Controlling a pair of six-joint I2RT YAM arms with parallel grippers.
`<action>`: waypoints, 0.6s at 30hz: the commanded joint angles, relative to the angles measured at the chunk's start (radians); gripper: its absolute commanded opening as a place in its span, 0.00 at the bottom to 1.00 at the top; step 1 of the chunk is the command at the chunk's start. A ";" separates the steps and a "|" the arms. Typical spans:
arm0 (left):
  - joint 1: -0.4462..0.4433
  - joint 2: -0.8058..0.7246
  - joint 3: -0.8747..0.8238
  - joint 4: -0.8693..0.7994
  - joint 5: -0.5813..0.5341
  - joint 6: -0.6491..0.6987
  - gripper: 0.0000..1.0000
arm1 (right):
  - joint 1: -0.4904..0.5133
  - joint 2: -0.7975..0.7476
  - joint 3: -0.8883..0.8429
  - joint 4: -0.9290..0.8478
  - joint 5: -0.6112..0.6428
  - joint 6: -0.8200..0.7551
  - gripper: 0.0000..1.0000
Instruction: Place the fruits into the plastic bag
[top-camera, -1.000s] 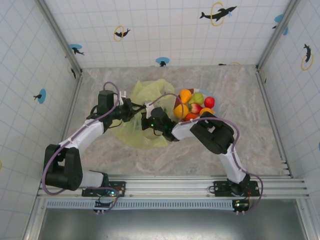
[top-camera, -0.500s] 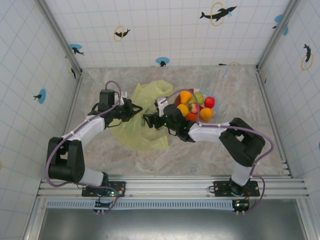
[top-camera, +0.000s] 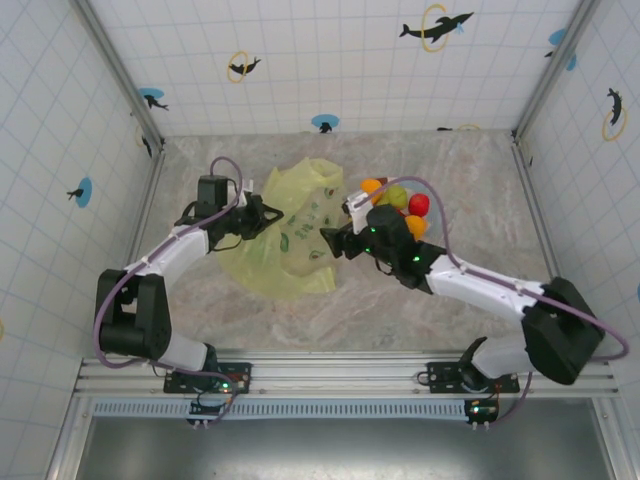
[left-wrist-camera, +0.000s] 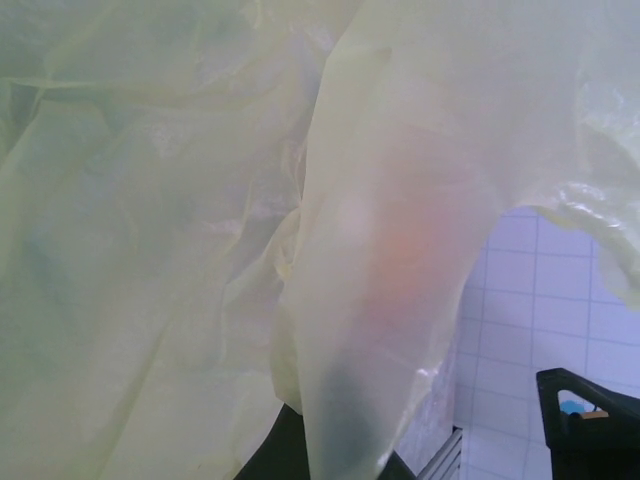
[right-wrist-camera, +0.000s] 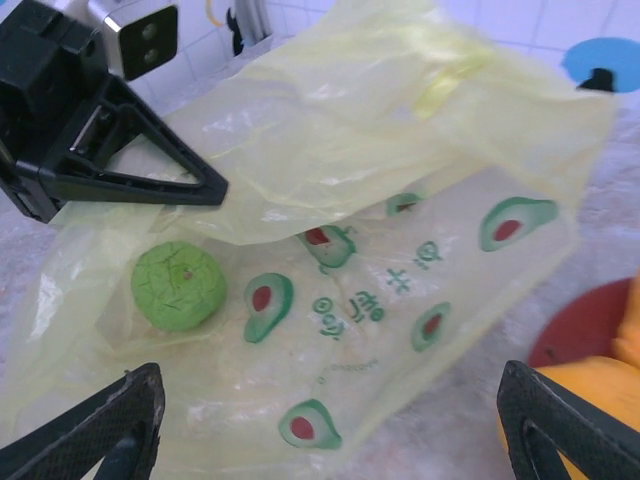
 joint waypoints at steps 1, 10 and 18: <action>0.007 0.017 0.029 0.034 0.027 -0.024 0.00 | -0.051 -0.084 -0.055 -0.147 0.030 -0.011 0.88; 0.006 0.025 -0.023 0.061 0.028 -0.005 0.00 | -0.263 -0.104 -0.041 -0.376 0.225 0.090 0.91; 0.008 0.020 -0.031 0.050 0.030 0.008 0.00 | -0.414 0.051 0.040 -0.463 0.177 0.044 0.96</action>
